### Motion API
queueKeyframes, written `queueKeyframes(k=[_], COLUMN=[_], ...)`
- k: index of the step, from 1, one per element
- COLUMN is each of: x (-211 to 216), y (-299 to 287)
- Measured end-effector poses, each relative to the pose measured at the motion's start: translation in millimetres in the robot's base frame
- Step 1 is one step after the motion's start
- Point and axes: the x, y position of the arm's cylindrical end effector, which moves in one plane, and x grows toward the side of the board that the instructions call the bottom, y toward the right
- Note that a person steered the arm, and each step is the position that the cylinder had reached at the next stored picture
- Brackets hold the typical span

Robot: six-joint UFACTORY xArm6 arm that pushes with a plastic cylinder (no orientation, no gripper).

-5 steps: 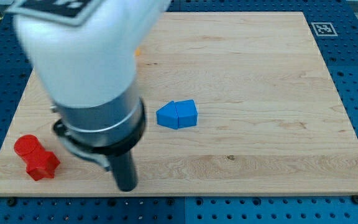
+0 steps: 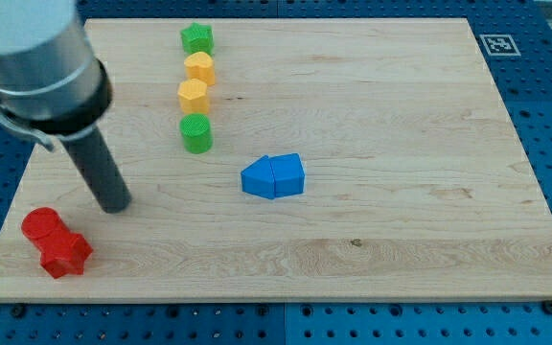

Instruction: Point at the red circle

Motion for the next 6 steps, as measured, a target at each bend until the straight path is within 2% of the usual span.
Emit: queueKeyframes(k=[1,2,4,6], x=[-6,6,45,47], y=[-67,-108,-108,-94])
